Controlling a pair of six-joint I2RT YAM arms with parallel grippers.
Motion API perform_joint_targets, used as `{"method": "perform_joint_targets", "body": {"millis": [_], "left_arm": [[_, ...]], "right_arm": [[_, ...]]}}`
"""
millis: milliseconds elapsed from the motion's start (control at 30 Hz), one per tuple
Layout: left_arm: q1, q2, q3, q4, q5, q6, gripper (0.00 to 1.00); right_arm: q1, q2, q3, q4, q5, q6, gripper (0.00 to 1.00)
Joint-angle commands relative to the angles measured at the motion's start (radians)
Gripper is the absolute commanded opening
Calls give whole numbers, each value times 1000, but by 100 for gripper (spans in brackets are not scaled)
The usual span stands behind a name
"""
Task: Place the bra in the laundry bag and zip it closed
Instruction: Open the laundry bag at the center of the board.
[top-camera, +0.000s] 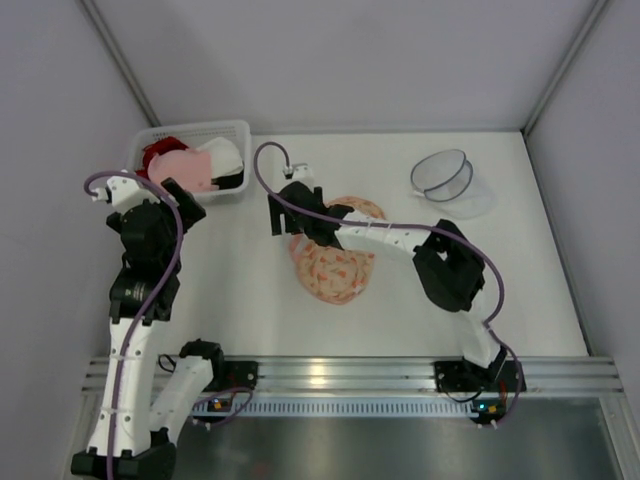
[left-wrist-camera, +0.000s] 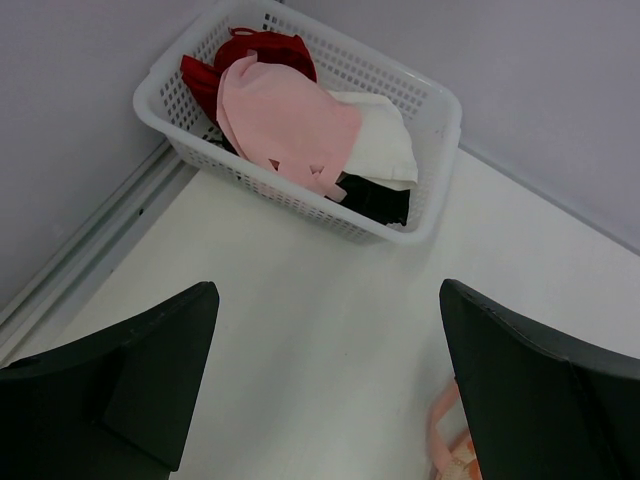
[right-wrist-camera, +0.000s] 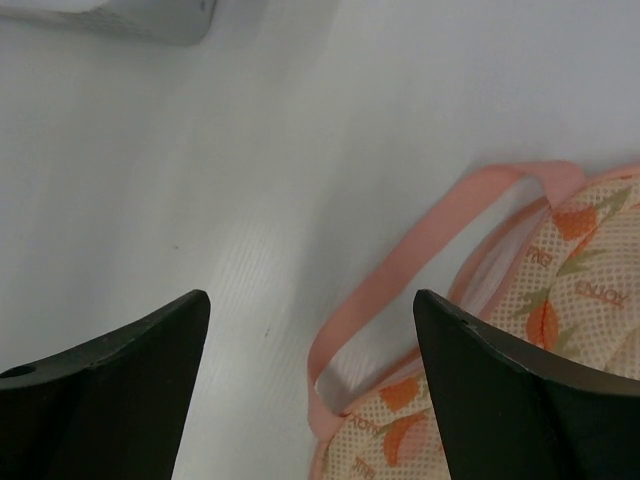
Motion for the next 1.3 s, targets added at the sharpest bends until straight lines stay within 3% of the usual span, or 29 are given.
{"method": "perform_joint_targets", "body": {"millis": [0, 167, 700, 1133, 1267], "left_arm": [[-11, -7, -3, 18, -46, -2, 98], [-17, -4, -3, 18, -49, 0, 98], [-20, -4, -3, 18, -36, 4, 98], [-29, -7, -5, 18, -41, 8, 98], [-29, -11, -5, 18, -46, 8, 98]], "right_arm": [[16, 64, 118, -82, 49, 46, 83], [16, 117, 178, -185, 84, 68, 83], [30, 210, 224, -189, 46, 83, 77], [32, 290, 280, -316, 97, 95, 73], [32, 310, 279, -313, 89, 91, 64]]}}
